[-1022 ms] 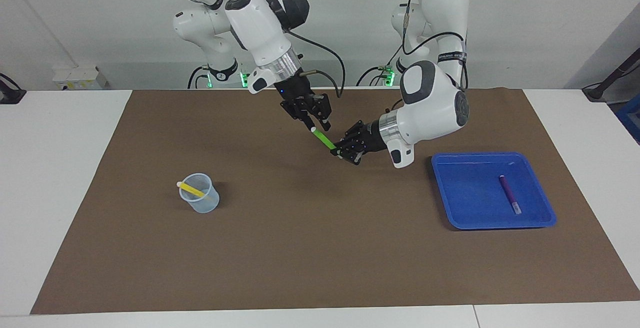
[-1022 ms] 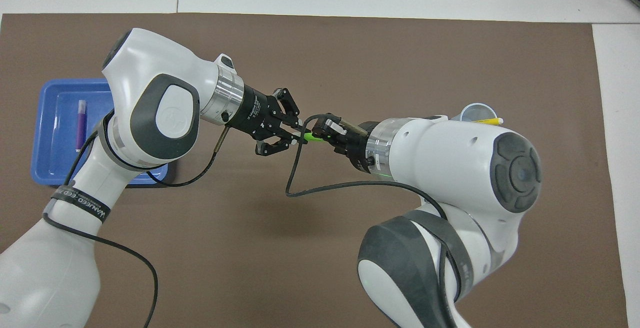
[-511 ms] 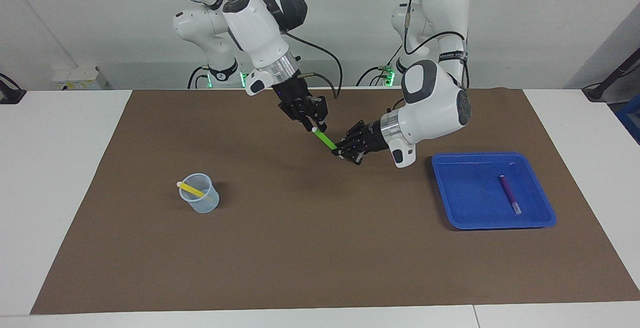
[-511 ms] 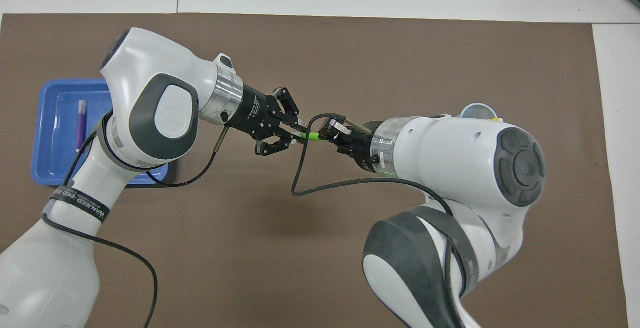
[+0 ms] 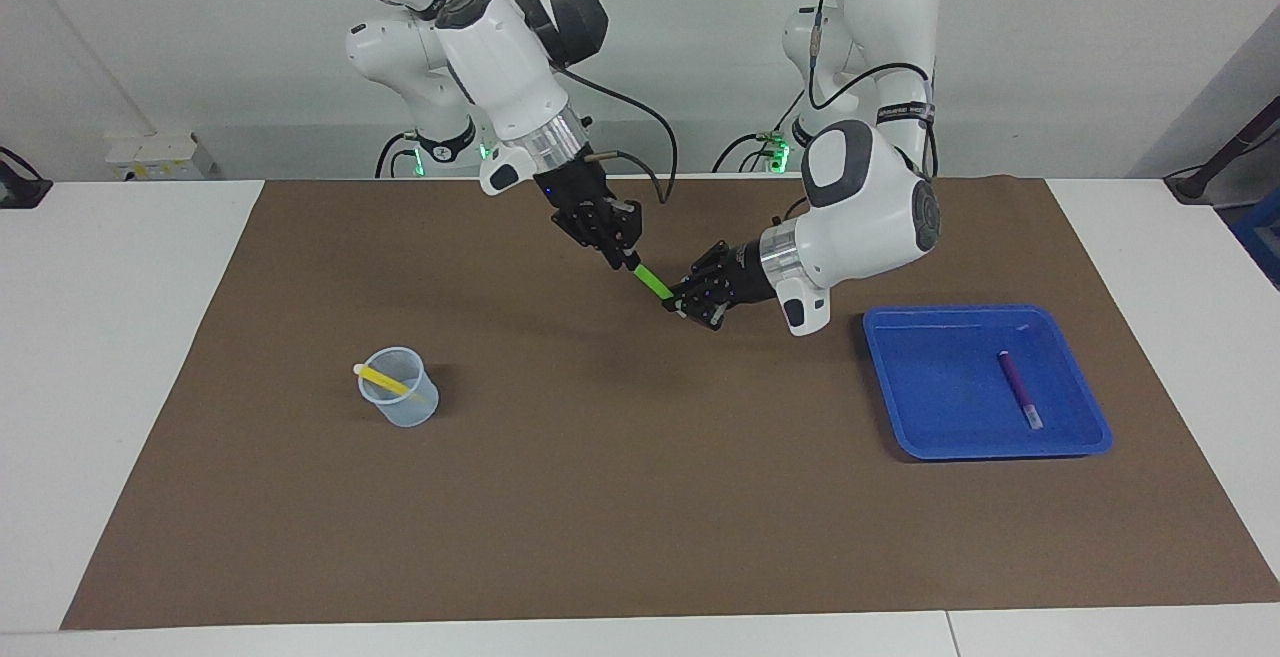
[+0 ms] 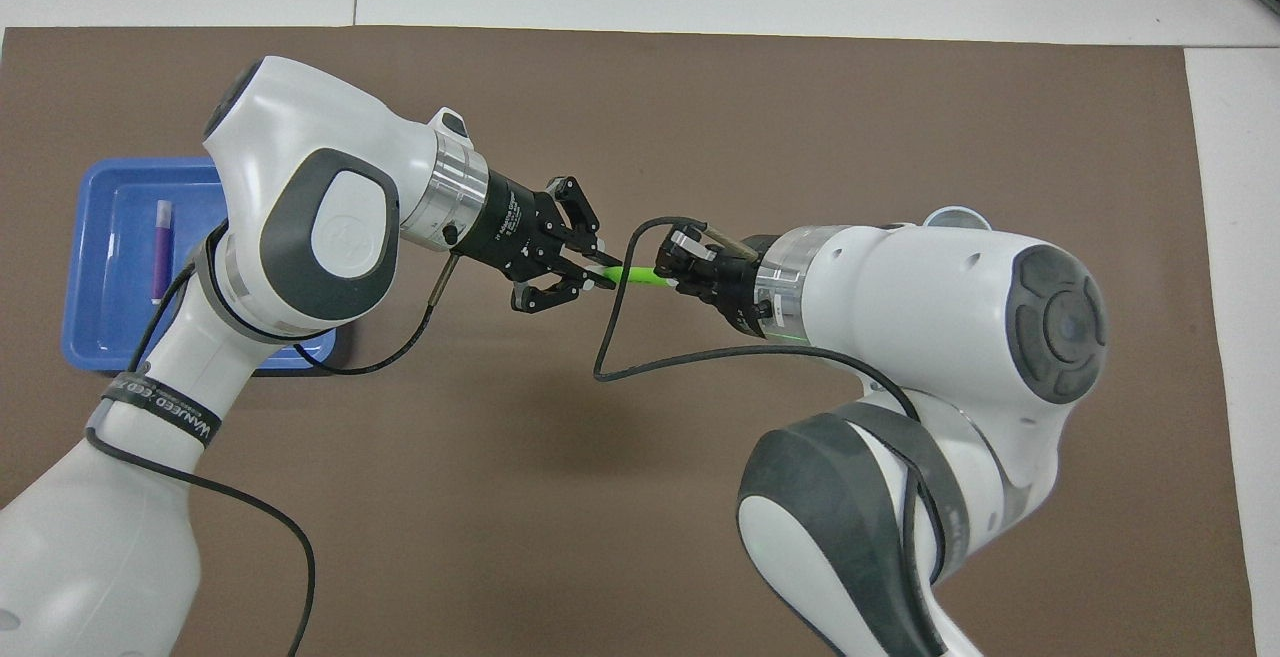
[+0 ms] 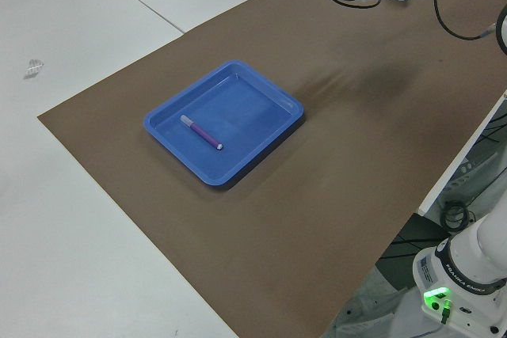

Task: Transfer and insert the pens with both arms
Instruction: 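Grasp the green pen with the right gripper, then open the left gripper, then insert the green pen into the cup with the right gripper, then grasp the purple pen with the left gripper while the right gripper withdraws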

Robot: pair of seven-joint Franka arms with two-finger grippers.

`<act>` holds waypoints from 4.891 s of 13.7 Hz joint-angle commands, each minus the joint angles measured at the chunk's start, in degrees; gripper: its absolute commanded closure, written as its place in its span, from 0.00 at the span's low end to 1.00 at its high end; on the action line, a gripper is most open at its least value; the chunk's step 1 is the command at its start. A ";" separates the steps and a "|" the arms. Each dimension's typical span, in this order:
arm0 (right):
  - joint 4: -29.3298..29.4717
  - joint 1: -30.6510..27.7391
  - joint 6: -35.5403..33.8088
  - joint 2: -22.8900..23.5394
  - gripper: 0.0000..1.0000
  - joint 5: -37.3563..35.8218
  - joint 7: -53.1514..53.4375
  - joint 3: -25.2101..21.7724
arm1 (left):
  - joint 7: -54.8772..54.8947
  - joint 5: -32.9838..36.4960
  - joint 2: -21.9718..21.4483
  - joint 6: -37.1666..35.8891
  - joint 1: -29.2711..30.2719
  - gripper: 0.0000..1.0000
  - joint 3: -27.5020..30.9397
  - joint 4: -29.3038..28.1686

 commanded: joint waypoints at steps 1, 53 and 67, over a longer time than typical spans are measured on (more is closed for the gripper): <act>0.01 -0.41 0.05 0.37 0.76 1.09 -1.10 0.30 | -0.61 -0.74 -2.00 1.00 -0.30 1.00 0.45 -2.33; -2.71 -25.37 -8.12 -0.33 1.00 -24.66 -62.89 -0.14 | 91.06 54.28 7.75 30.53 32.04 0.07 0.98 -7.08; -2.54 -15.63 -12.24 -2.34 0.00 -23.87 -39.55 0.21 | 91.24 53.49 8.62 31.24 33.44 0.09 0.81 -9.02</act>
